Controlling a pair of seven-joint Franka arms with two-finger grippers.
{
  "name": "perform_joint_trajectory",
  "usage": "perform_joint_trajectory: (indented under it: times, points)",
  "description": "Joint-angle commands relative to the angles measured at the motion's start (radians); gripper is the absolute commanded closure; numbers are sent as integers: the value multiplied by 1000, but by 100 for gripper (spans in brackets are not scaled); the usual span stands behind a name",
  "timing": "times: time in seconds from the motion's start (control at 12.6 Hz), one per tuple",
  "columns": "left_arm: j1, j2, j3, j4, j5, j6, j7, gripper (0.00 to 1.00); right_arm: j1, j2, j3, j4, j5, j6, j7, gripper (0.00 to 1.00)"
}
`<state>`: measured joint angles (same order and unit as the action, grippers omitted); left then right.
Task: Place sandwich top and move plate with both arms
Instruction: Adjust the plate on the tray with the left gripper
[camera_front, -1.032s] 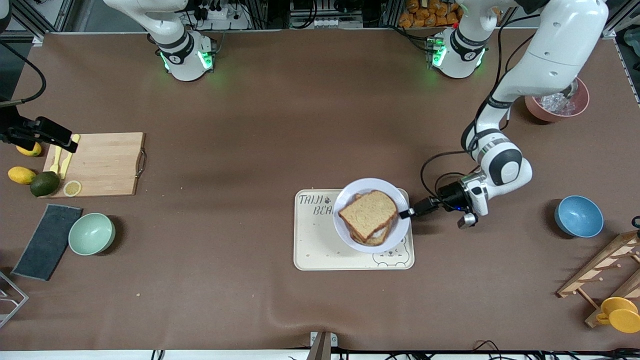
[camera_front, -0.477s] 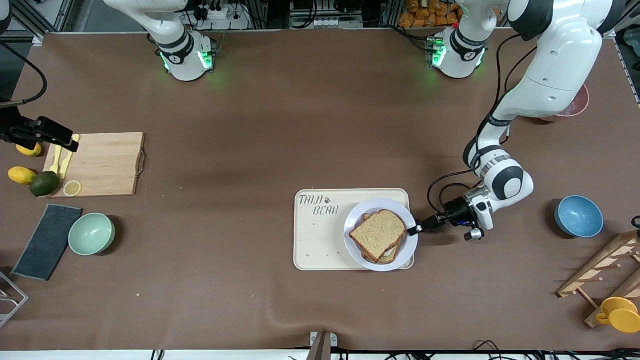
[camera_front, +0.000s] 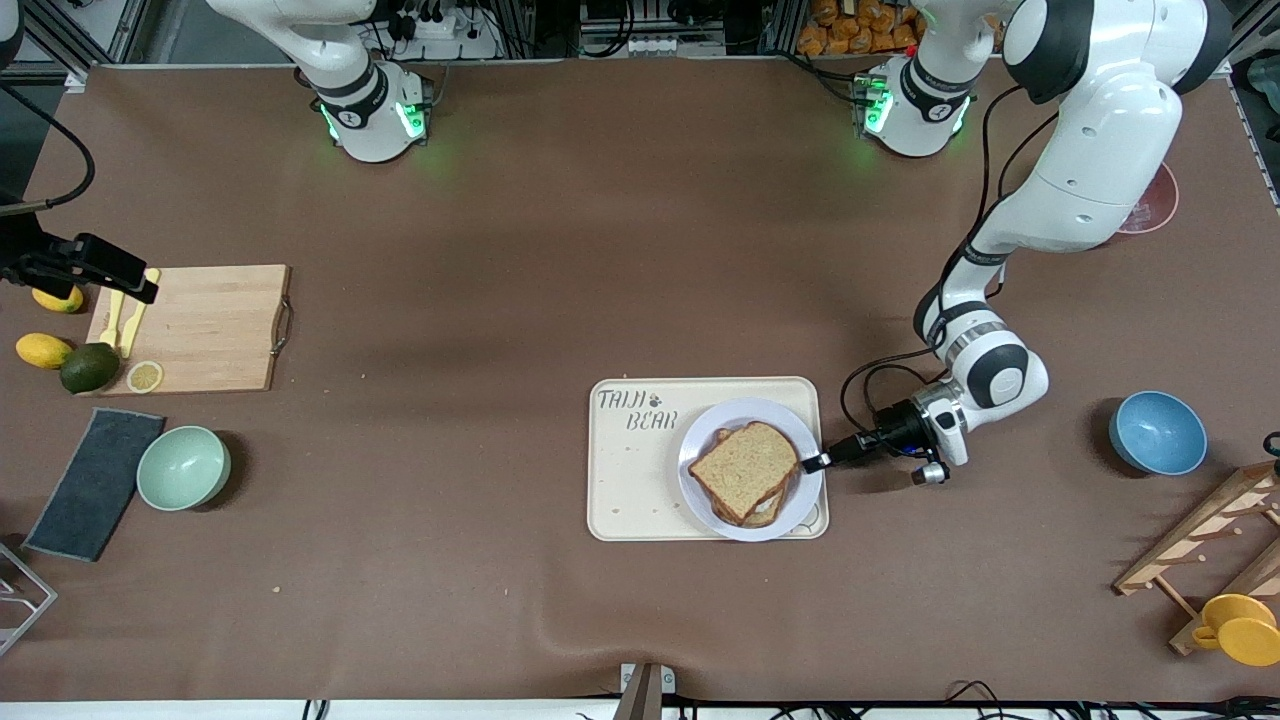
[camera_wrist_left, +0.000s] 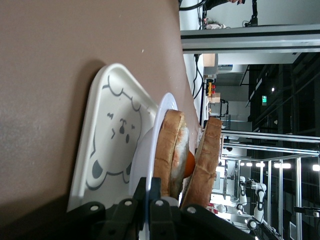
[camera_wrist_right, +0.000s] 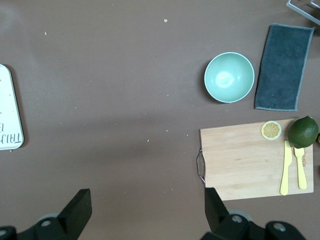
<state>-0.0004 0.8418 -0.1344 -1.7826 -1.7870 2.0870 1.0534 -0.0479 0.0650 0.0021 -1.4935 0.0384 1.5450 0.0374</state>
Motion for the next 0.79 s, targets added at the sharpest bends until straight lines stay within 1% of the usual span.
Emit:
perform_joint_trajectory:
  times: [0.0, 0.24, 0.32, 0.48, 0.56, 0.64, 0.71]
  points:
    - [-21, 20, -2, 31, 3, 16, -12, 100, -4, 10, 7, 19, -14, -14, 3, 0]
    - [-7, 13, -1, 28, 11, 18, -16, 100, -1, 10, 6, 19, -25, -13, 3, 0]
    - [-6, 14, -1, 28, 29, 18, -13, 99, -3, 10, 6, 19, -25, -11, 3, 0]
    - [6, 11, -1, 28, 52, 18, -26, 93, -3, 10, 6, 21, -34, -8, -23, 0]
    - [0, 14, -1, 26, 52, 18, -26, 88, -7, 10, 7, 19, -34, -2, -69, 0]
    - [2, 16, -1, 26, 54, 18, -26, 70, -4, 9, 6, 19, -35, 4, -101, 0]
    - [6, 14, -1, 22, 57, 18, -24, 59, -6, 9, 6, 16, -35, 0, -100, 0]
